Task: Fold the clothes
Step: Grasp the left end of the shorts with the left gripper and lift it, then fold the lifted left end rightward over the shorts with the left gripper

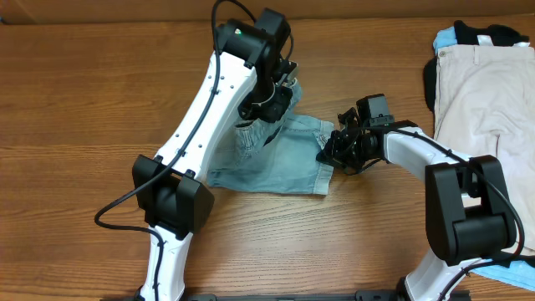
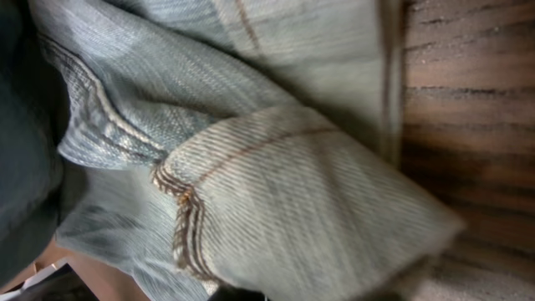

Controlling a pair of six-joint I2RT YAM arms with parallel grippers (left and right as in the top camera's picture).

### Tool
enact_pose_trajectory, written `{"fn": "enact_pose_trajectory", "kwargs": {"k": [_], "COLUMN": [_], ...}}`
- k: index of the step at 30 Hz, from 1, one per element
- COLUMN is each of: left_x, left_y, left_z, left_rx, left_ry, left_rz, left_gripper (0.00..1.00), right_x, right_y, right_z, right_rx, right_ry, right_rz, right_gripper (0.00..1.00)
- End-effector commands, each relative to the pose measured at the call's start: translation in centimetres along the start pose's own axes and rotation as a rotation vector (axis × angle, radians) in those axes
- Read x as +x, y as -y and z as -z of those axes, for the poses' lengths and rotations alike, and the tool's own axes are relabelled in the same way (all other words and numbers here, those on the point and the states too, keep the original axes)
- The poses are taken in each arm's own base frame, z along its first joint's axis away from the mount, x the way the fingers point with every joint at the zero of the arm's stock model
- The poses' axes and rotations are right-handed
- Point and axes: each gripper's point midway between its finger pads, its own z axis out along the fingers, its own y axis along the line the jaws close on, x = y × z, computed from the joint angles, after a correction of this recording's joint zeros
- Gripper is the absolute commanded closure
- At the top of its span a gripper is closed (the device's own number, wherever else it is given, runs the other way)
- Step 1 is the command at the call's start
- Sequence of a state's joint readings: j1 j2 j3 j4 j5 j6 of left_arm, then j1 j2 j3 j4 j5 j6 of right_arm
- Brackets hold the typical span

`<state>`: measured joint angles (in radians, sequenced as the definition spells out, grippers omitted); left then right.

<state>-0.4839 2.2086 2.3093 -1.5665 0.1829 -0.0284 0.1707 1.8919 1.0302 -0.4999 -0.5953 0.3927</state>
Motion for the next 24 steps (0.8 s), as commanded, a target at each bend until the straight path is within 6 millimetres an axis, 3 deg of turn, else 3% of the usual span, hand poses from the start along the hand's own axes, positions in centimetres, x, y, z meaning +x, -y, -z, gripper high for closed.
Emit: {"fn": "enact_pose_trajectory", "kwargs": {"k": [1,5,7,17,24], "left_x": [-0.3,-0.6,-0.8,-1.0,0.6], "left_y": [2.2,1.7,0.3,-7.4,-11.1], "left_z": [1.7,2.8,4.0,14.6,17.8], "left_rx": [0.058,0.029,-0.027,-0.148,-0.238], "left_ry": [0.047,0.076,0.104,0.371,0.436], "left_rz": [0.008,0.008,0.030,0.206,0.286], "left_gripper": [0.96,0.96,0.96,0.96,0.96], "right_x": [0.1,0.2,0.2,0.1,-1.0], "right_y": [0.7,0.8,0.8,0.8,-0.7], "right_z": [-0.6,-0.7,-0.7,-0.7,-0.7], "right_rx": [0.009,0.011,0.010,0.009,-0.059], "right_ry": [-0.012,-0.016,-0.016,-0.015,0.021], "right_rz": [-0.018,-0.022,-0.022,-0.021,0.001], "right_gripper": [0.96,0.96,0.96,0.96,0.96]}}
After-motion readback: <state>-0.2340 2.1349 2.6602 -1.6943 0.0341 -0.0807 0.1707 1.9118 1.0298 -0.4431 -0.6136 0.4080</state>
